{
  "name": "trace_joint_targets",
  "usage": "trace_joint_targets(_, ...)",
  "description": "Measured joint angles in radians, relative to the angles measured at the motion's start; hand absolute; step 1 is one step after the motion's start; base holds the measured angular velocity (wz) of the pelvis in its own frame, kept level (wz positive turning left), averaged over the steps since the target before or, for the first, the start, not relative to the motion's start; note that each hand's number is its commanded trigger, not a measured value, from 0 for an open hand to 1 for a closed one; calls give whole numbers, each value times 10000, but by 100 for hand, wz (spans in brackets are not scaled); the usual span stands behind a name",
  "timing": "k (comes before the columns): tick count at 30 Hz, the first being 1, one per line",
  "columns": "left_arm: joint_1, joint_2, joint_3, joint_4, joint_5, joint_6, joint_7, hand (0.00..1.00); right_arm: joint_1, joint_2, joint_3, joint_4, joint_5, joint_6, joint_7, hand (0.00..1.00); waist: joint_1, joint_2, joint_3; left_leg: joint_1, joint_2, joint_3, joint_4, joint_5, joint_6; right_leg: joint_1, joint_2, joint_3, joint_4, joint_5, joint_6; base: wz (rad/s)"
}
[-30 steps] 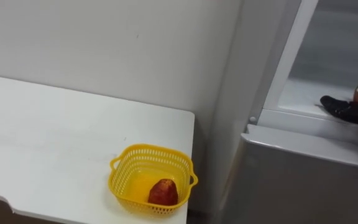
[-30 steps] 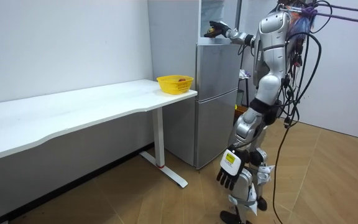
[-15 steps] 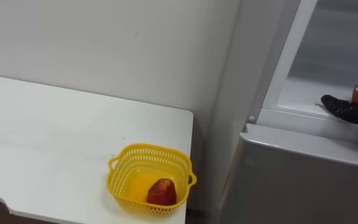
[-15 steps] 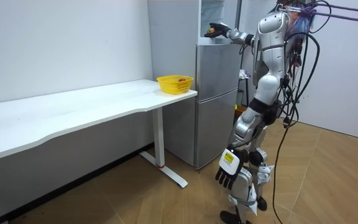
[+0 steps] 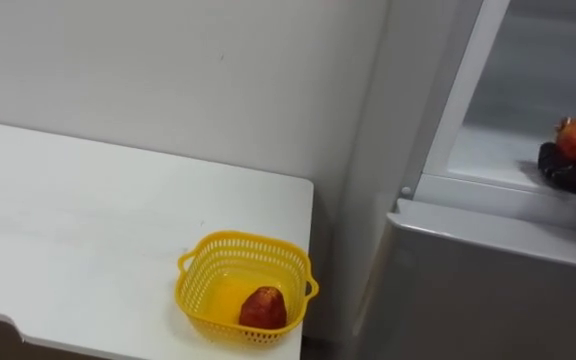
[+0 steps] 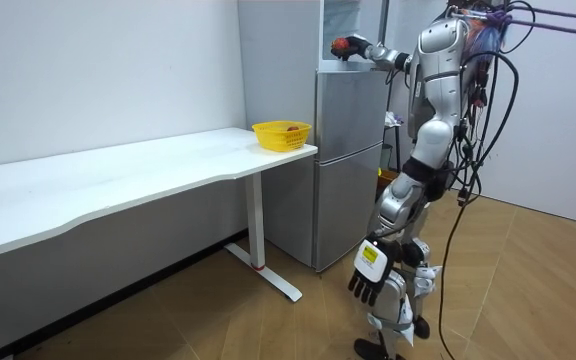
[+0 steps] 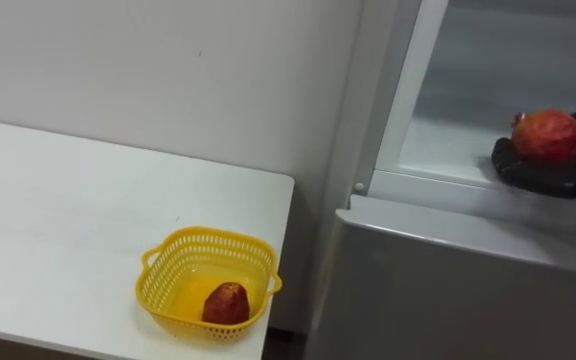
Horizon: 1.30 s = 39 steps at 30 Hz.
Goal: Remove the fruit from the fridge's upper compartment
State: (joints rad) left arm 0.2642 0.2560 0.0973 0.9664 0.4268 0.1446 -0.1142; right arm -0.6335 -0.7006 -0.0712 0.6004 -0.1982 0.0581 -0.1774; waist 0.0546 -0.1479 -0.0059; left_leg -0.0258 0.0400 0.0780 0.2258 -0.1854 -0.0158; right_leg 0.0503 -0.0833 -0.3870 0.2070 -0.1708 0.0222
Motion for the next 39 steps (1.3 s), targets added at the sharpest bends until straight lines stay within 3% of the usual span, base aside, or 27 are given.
trace_joint_targets(25,-250,14,-27,3,-45,-69,162,0,-192,-10,300,15,1087,-38,-400,100,45,4,44,175,1,94,-51,1,-1,35,9,138,-29,0,0,-1)
trace_joint_targets(39,-450,22,-245,174,-46,-45,475,0,1131,208,412,-3159,777,-32,-1023,100,24,9,51,174,4,171,-55,-1,2,39,17,289,-21,1,-1,-1)
